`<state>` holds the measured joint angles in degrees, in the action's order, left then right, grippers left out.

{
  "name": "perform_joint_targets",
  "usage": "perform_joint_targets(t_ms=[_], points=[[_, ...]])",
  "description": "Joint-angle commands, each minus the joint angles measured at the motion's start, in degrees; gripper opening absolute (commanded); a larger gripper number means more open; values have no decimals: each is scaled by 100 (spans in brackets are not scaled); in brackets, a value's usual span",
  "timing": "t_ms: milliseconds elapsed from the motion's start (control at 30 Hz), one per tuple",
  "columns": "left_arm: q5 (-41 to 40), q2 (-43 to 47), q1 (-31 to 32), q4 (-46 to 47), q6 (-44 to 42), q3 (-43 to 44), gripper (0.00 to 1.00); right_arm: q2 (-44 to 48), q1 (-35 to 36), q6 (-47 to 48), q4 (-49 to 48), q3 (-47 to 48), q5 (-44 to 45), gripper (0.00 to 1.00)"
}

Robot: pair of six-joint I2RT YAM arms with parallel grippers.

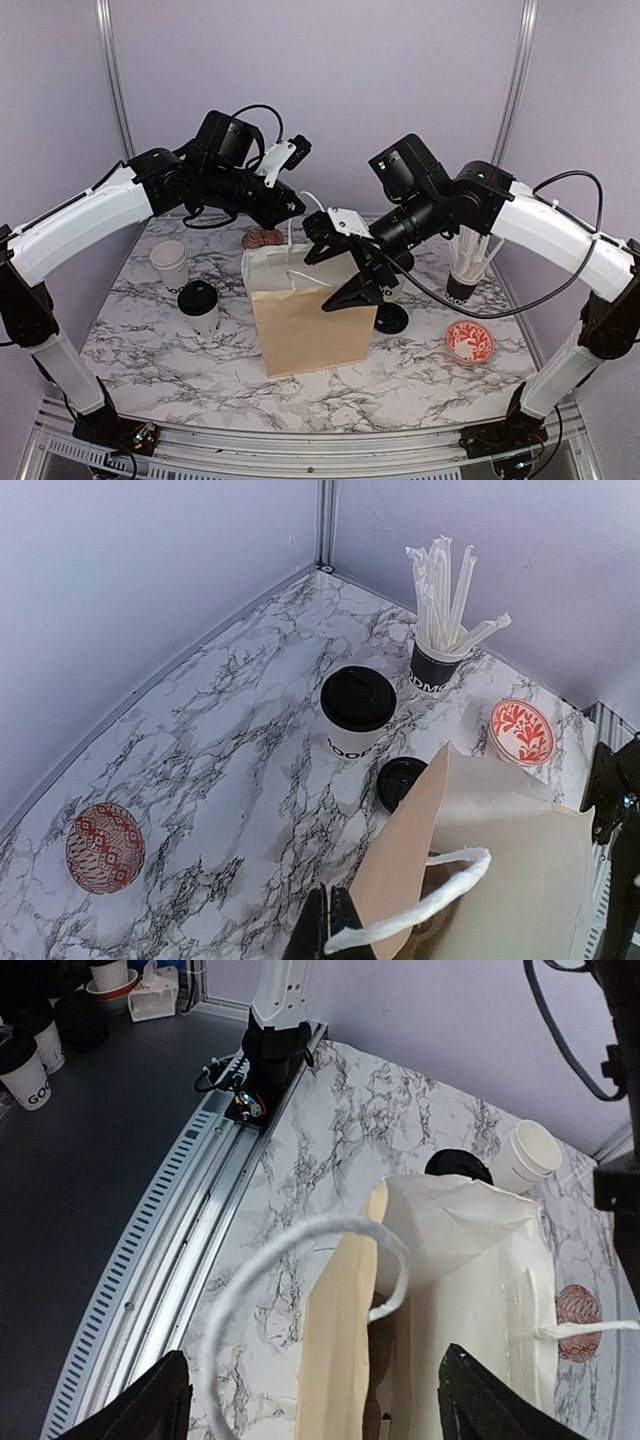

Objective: Pack the takeout coffee

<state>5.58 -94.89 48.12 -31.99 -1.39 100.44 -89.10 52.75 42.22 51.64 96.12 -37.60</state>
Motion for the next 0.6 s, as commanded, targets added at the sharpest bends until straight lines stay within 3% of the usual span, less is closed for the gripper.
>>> perform_joint_targets(t_ms=[0,33,167,567], points=[[116,12,-63,-44,47,103,0,-127,262,-257,62,493,399,77],[122,33,-73,-44,43,99,0,-181,268,-371,28,588,505,67],[98,133,-98,-83,-24,182,0,-277,262,-612,-124,996,993,3],[97,408,-101,-264,-48,1236,0,-626,262,-423,-258,2606,1165,0]])
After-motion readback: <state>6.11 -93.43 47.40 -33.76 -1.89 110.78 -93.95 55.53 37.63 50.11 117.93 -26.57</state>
